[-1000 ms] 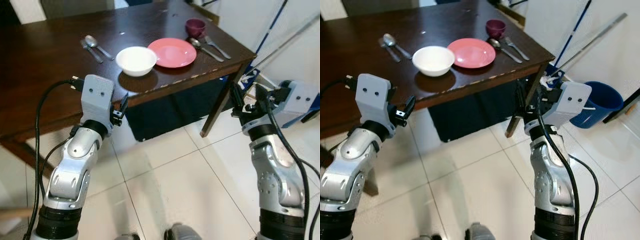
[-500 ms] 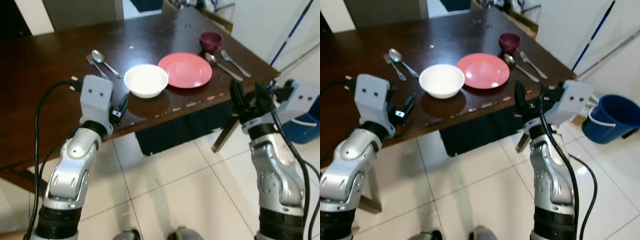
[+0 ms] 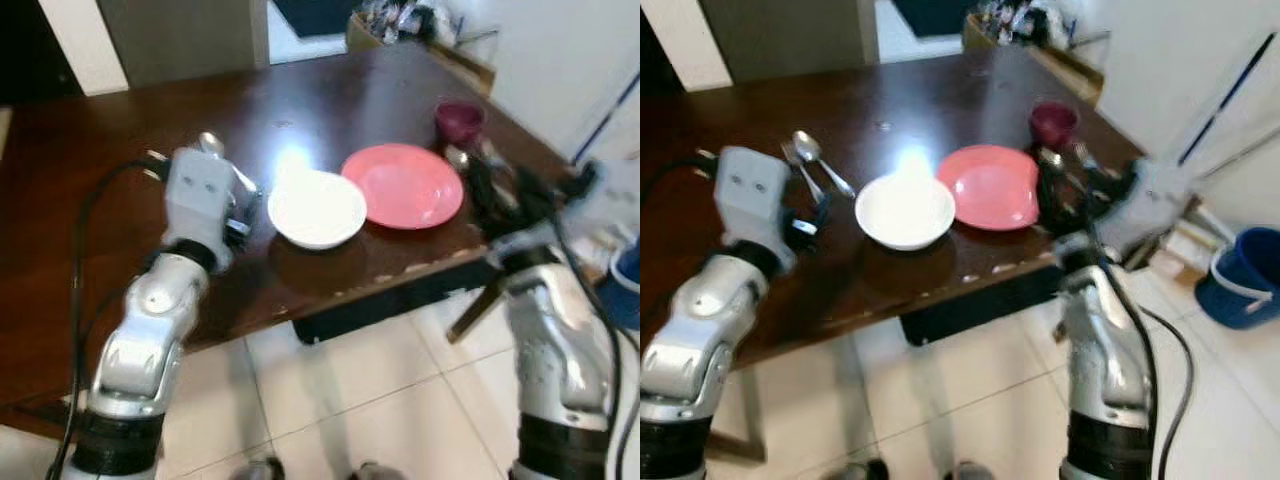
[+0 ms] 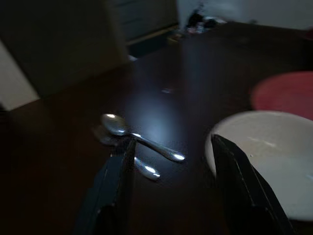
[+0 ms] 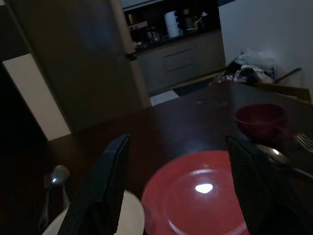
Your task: Setting the table
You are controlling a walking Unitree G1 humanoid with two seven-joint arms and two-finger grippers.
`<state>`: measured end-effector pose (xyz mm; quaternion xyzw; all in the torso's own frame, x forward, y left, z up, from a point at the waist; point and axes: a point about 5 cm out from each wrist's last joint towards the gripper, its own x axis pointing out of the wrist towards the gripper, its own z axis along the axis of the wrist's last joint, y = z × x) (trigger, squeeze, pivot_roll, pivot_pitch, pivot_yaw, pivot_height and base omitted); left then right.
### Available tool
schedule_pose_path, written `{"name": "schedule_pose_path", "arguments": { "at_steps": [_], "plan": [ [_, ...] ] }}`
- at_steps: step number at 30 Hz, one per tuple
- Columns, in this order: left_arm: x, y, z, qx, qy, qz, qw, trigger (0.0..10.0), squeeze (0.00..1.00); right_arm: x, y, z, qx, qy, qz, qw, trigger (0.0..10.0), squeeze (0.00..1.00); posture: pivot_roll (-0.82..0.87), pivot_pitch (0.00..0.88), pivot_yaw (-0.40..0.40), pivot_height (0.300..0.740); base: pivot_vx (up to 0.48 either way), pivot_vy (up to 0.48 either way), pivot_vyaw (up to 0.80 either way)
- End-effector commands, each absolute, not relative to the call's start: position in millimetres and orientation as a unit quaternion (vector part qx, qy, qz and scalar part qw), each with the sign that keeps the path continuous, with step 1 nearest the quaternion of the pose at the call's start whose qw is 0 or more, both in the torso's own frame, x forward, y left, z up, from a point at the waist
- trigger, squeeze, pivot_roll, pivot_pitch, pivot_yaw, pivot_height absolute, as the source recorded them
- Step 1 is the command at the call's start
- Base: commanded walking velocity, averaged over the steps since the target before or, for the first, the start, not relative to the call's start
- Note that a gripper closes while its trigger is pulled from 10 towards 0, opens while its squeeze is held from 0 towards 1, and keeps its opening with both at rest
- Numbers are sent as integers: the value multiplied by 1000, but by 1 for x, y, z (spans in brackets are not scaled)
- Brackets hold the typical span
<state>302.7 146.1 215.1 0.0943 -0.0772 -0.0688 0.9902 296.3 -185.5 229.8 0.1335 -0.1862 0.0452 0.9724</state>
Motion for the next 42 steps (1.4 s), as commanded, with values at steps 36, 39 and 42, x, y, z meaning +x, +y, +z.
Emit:
{"name": "schedule_pose_path", "arguments": {
  "at_steps": [36,39,42],
  "plan": [
    [289,184,203,106,-26,16,994,10000,0,334,-145,210,176,-82,213,958,10000,0,1,80,17,740,87,0,65],
    [285,203,205,128,3,10,992,10000,0,351,-142,194,157,-40,206,965,10000,0,60,80,0,740,0,0,0],
    [282,215,208,130,15,15,991,10000,0,358,-144,187,147,-28,195,969,10000,0,112,88,-25,740,0,0,0]
  ]
}}
